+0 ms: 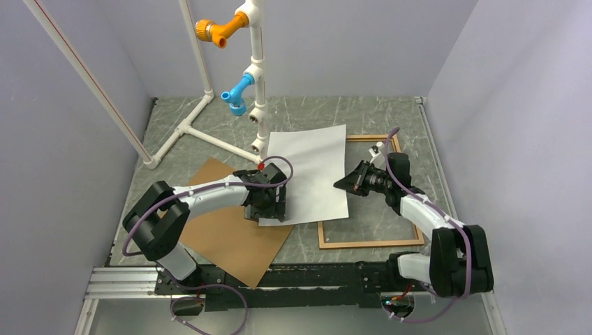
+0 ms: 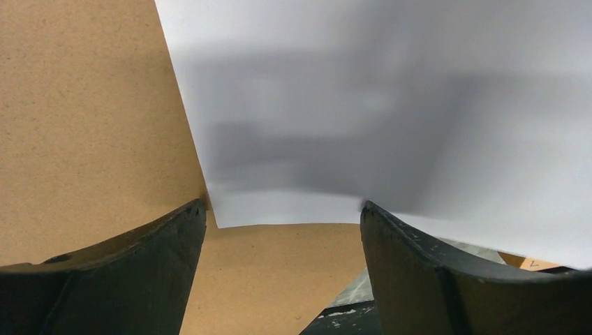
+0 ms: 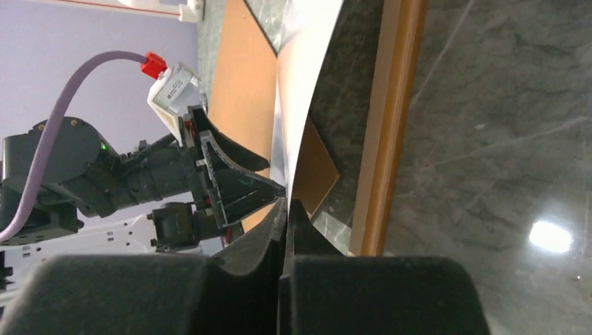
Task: Put the photo into the frame
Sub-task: Pick up the photo from the photo frame, then adjust the photo frame at the center of the board.
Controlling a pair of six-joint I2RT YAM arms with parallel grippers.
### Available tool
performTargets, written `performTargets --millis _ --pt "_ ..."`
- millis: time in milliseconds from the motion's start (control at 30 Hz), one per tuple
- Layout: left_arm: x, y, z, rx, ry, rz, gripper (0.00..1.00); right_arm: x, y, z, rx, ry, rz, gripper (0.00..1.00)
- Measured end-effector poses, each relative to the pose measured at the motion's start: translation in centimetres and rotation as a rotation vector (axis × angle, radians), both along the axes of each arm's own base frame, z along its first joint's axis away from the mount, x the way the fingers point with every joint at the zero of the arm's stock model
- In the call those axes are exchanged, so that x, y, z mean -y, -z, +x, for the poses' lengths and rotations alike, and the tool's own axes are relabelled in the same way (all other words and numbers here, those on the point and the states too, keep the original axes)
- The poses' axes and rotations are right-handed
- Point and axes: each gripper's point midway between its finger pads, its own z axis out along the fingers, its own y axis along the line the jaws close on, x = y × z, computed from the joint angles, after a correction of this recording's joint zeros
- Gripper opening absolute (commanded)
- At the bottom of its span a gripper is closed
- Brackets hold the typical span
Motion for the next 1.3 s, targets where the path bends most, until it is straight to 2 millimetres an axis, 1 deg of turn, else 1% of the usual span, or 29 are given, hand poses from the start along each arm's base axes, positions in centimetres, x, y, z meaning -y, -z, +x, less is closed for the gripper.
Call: performTargets --millis 67,133,267,333,367,400,500,567,633,733,833,967,1033,1133,1200,1267,1300 --pt "0.2 -0.2 -0.1 0.005 0.010 0.002 0.85 0.2 -0.4 -0.1 0.009 0.012 -0.018 0.00" --pt "1.0 -0.6 -0.1 0.015 0.027 -0.009 0.86 0.5 -0.8 -0.2 0.009 0.025 -0.042 0.00" --pt "3.6 -2.3 0.1 0.051 0.078 -0.030 0.86 1.5 -2.6 -0.3 0.035 0.067 -0.111 0.00" --pt "5.3 -3.3 0.4 0.077 0.104 -0.047 0.87 2.3 -4.2 -0.2 0.063 0.107 -0.161 0.00" --pt "6.1 -3.8 0.4 0.090 0.118 -0.058 0.87 2.9 -5.5 0.0 0.085 0.138 -0.194 0.00" --pt "6.7 -4.1 0.4 0.097 0.126 -0.066 0.87 3.3 -6.5 0.1 0.110 0.158 -0.215 0.00" --pt "8.2 -5.0 0.3 0.116 0.155 -0.087 0.86 5.2 -10.5 0.1 0.190 0.253 -0.300 0.00" --pt "8.9 -5.0 0.1 0.120 0.165 -0.096 0.86 6.6 -13.0 -0.1 0.243 0.321 -0.349 0.00" --pt "9.5 -4.7 -0.1 0.115 0.171 -0.103 0.85 8.0 -15.2 -0.5 0.289 0.390 -0.397 0.00" --pt "10.3 -3.7 -0.4 0.098 0.176 -0.107 0.84 9.9 -17.2 -1.6 0.324 0.479 -0.451 0.00" --pt "11.2 -2.8 -0.6 0.079 0.178 -0.105 0.83 11.2 -18.4 -2.6 0.343 0.544 -0.487 0.00" --pt "13.4 -2.4 -0.7 0.069 0.189 -0.120 0.79 12.5 -19.2 -3.6 0.354 0.598 -0.522 0.00" --pt "14.4 -2.2 -0.8 0.066 0.190 -0.125 0.75 12.8 -19.2 -3.7 0.351 0.611 -0.536 0.00" --pt "15.5 -1.9 -0.7 0.059 0.188 -0.123 0.70 13.1 -18.6 -3.8 0.325 0.612 -0.555 0.00" --pt "15.9 -1.5 -0.7 0.049 0.181 -0.116 0.65 13.2 -18.3 -3.8 0.312 0.613 -0.564 0.00" --pt "16.0 -0.9 -0.7 0.035 0.175 -0.100 0.59 13.3 -18.2 -3.8 0.307 0.617 -0.571 0.00" --pt "15.9 -0.6 -0.8 0.029 0.173 -0.091 0.55 13.3 -18.1 -3.8 0.306 0.618 -0.572 0.00"
